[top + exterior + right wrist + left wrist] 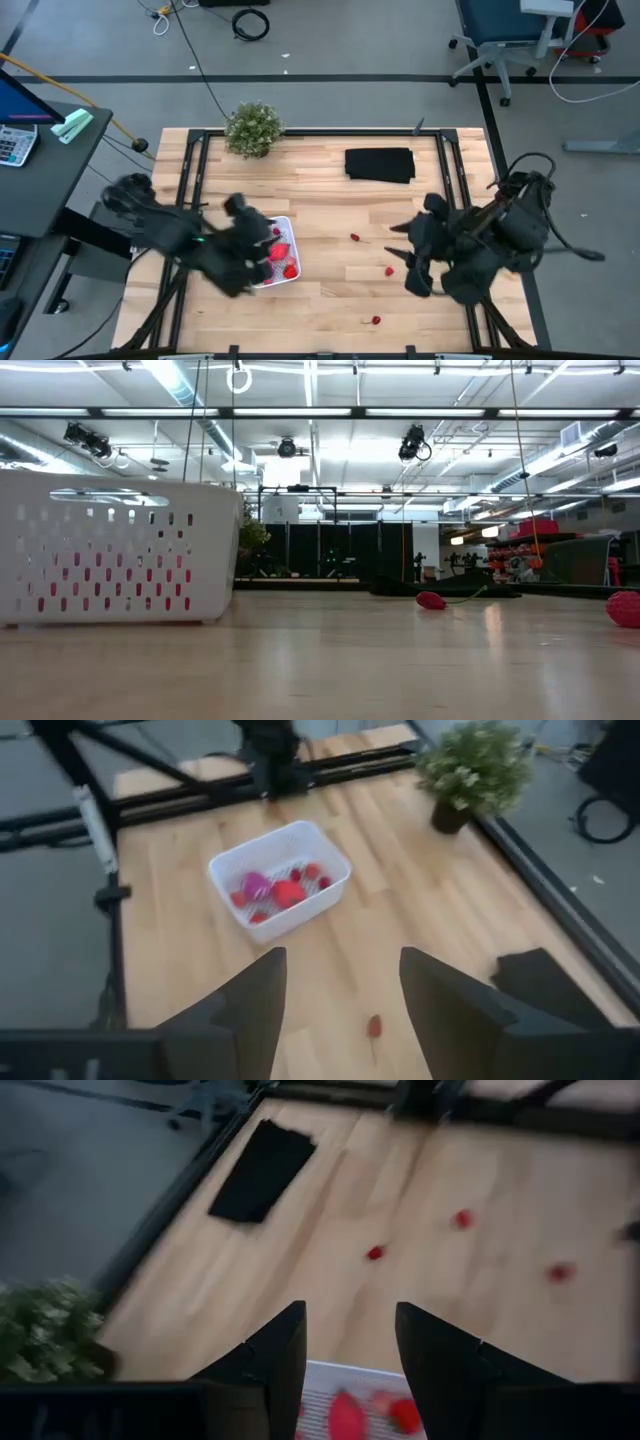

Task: Pick and placing Produce into tupperware
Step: Put the top cherry into the white bin

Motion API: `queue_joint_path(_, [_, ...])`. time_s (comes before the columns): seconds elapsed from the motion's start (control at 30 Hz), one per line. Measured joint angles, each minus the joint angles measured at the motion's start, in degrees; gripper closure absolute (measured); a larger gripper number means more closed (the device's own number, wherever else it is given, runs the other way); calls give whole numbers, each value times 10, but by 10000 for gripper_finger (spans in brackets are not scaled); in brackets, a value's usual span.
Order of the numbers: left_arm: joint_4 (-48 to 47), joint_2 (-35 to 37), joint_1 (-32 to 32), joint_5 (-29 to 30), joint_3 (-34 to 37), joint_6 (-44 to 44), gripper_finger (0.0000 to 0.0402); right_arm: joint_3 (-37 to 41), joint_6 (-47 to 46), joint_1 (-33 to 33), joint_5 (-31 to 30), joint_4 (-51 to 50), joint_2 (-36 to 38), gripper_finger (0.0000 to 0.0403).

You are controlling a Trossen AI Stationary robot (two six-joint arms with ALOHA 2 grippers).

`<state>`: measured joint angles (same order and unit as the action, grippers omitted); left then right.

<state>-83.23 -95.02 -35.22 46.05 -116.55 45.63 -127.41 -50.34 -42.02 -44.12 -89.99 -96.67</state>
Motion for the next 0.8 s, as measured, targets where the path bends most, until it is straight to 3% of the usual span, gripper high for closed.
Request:
queue_joint_path(0.2, [57, -101, 53, -19, 1, -81, 239, 62, -68, -42, 0, 0, -1, 203])
queue_joint_path(0.53, [341, -233, 148, -243, 1, -314, 239, 182, -181, -59, 1, 0, -1, 205])
queue_joint_path(0.8, [364, -265, 247, -351, 1, -345, 240, 184, -206, -59, -4, 0, 1, 206])
